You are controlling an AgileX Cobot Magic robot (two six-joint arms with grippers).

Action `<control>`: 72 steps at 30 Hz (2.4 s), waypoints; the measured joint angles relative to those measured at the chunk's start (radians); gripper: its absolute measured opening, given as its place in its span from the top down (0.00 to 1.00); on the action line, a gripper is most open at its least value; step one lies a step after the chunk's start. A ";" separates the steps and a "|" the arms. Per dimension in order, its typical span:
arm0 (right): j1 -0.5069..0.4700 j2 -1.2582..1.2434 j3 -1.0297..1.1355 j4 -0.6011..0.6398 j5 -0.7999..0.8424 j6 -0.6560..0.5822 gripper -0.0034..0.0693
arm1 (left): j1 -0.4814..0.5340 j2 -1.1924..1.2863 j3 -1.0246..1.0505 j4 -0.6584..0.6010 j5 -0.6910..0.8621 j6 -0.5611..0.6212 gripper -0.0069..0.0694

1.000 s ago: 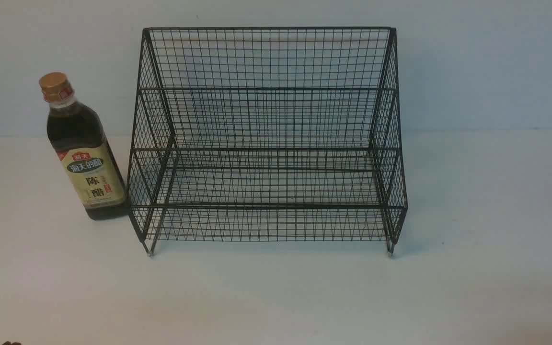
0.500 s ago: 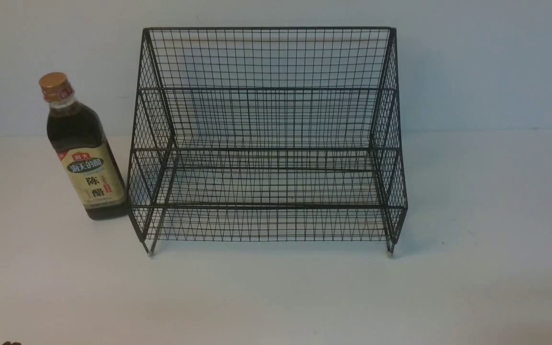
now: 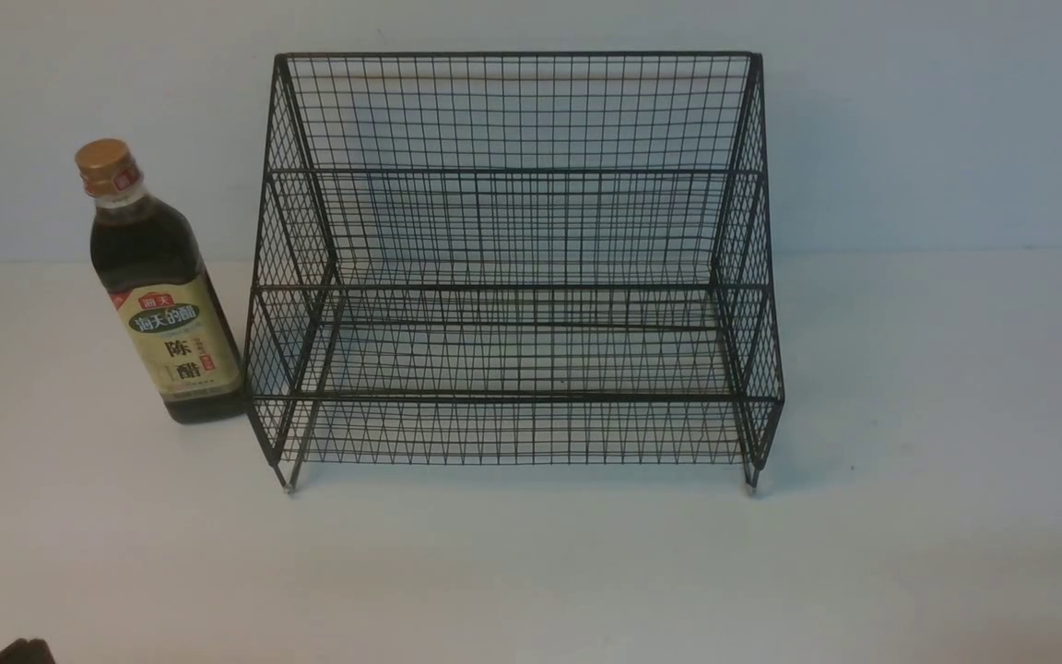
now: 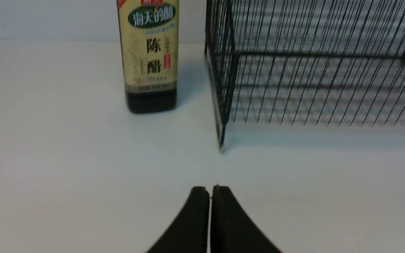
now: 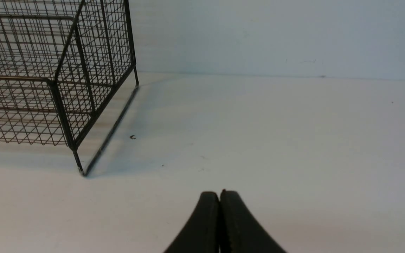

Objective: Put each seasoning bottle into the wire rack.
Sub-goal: Use the left arm to grab the condiment bottle closest to it

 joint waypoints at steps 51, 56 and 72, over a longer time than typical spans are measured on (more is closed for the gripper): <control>0.000 0.000 0.000 0.000 0.000 0.000 0.97 | 0.002 1.372 -0.746 -0.132 -0.830 0.162 0.20; 0.000 0.000 0.000 0.000 0.000 0.000 0.97 | 0.004 1.475 -0.822 -0.134 -0.853 0.162 0.13; 0.000 0.000 0.000 0.000 0.000 0.000 0.97 | 0.043 1.630 -0.906 -0.176 -0.854 0.156 0.14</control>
